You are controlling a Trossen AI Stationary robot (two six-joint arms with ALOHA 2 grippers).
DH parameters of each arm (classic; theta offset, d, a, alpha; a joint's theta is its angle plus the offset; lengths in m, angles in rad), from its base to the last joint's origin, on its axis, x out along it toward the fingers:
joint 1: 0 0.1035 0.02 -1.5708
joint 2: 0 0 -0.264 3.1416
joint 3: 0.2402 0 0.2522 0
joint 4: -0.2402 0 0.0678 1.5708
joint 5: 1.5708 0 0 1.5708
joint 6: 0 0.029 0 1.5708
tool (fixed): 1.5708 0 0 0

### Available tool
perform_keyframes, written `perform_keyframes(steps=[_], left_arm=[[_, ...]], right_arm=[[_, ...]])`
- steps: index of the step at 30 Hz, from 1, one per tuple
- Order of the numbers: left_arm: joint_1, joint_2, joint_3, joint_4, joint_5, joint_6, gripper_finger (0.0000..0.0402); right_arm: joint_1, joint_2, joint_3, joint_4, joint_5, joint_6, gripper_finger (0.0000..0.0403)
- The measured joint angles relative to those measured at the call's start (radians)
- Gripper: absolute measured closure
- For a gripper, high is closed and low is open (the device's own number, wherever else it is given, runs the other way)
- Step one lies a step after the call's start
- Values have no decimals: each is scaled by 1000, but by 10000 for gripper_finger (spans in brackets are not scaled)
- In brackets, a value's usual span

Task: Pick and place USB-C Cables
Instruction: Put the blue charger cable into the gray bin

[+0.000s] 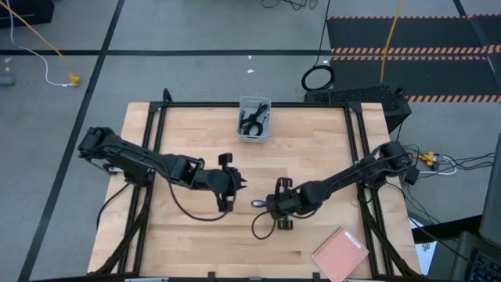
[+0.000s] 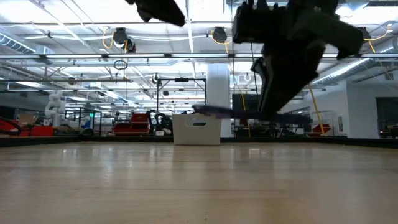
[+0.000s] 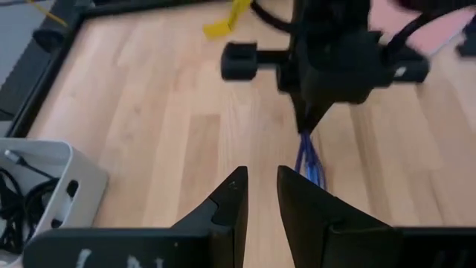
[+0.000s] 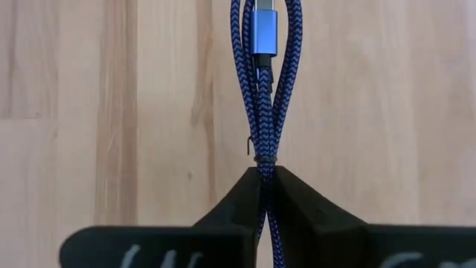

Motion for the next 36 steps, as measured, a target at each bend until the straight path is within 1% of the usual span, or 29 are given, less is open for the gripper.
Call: perform_keyframes(steps=[6, 9, 11, 13, 18, 21, 24, 26, 29, 31, 36], left_arm=[[-14, -41, 1, -52, -16, -7, 325], [-29, -52, -2, -100, -62, 2, 325], [-30, -62, -4, -88, -103, 4, 325], [-33, -88, -30, -100, -139, 5, 325], [-35, -178, -91, -81, -156, -12, 325], [-35, -226, -145, -46, -165, -16, 325], [-34, -283, -203, 31, -175, 0, 325], [-33, -319, -247, 55, -178, 13, 325], [-27, -367, -301, 112, -182, 32, 325], [-23, -396, -328, 155, -186, 36, 325], [-12, -457, -393, 249, -186, 68, 325]], right_arm=[[-49, -128, 0, -30, -23, -81, 388], [-77, -196, 0, -33, -26, -125, 388], [-102, -243, 1, -39, -24, -152, 388], [-128, -278, 2, -46, -24, -179, 388], [-196, -361, 2, -49, -25, -253, 388], [-246, -395, 5, -53, -36, -292, 388], [-301, -418, 21, -54, -102, -320, 388], [-334, -422, 42, -49, -131, -343, 388], [-376, -420, 72, -50, -130, -380, 389], [-399, -421, 88, -24, -144, -403, 389], [-439, -420, 92, 68, -225, -429, 389]])
